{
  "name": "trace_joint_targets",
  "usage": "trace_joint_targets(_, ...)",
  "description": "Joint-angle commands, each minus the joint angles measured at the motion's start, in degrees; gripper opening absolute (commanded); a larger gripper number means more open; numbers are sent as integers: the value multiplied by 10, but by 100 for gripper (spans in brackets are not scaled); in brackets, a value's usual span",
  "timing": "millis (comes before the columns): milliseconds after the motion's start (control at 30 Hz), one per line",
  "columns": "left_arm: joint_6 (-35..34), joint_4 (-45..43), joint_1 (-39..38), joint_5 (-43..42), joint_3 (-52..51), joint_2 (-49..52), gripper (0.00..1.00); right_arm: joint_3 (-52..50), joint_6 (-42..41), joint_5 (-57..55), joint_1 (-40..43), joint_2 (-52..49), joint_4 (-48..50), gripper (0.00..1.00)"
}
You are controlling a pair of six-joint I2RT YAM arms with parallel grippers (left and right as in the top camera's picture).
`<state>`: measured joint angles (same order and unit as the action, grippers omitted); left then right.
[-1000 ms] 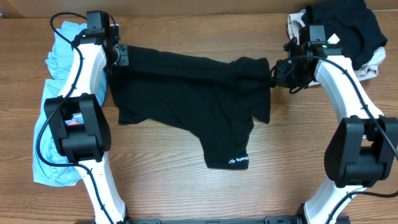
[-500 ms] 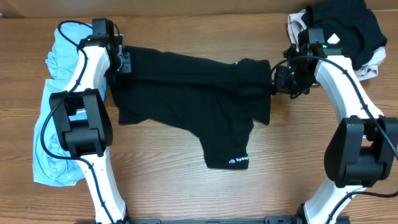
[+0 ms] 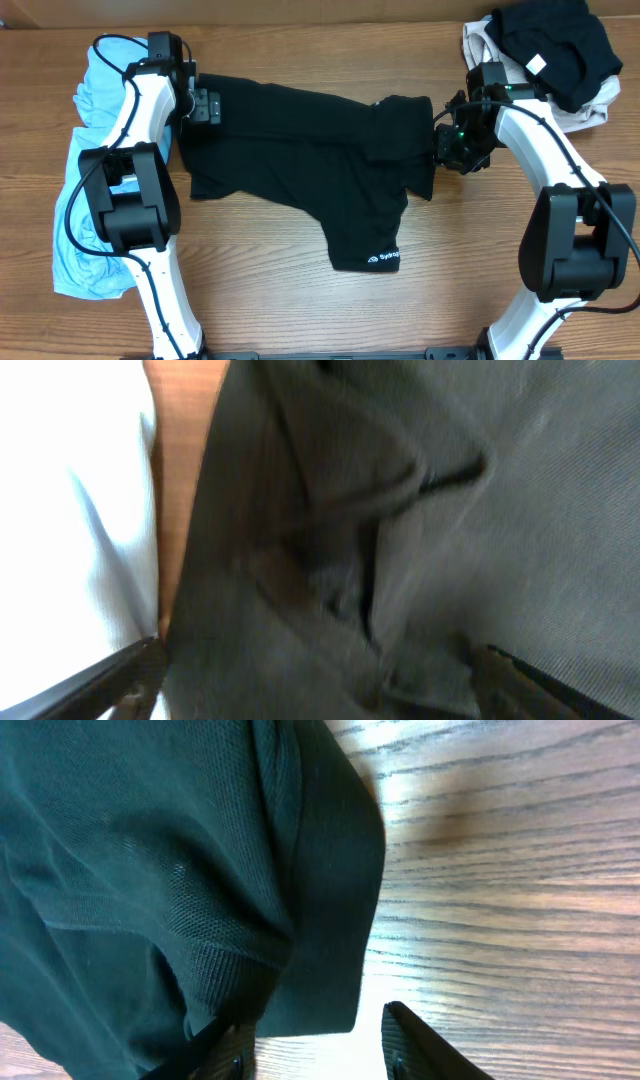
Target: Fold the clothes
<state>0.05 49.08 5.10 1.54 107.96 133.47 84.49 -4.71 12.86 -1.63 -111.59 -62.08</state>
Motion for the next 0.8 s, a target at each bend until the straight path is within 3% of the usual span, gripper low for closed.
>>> trace_joint_targets(0,-8,37,2,5,30,-16,100,16,0,-3,2,32,2,46)
trace_joint_targets(267,-80,209,5,-1,152,-107,100,37,0,-1,-16,153,-21,50)
trace_joint_targets(500,-91,290,1,-1,157,-209,100,37,0,-2,-59,247,-76,52)
trace_joint_targets(767,-106,371,2,-11,134,-253,100,18,-61,-14,-118,267,-123,49)
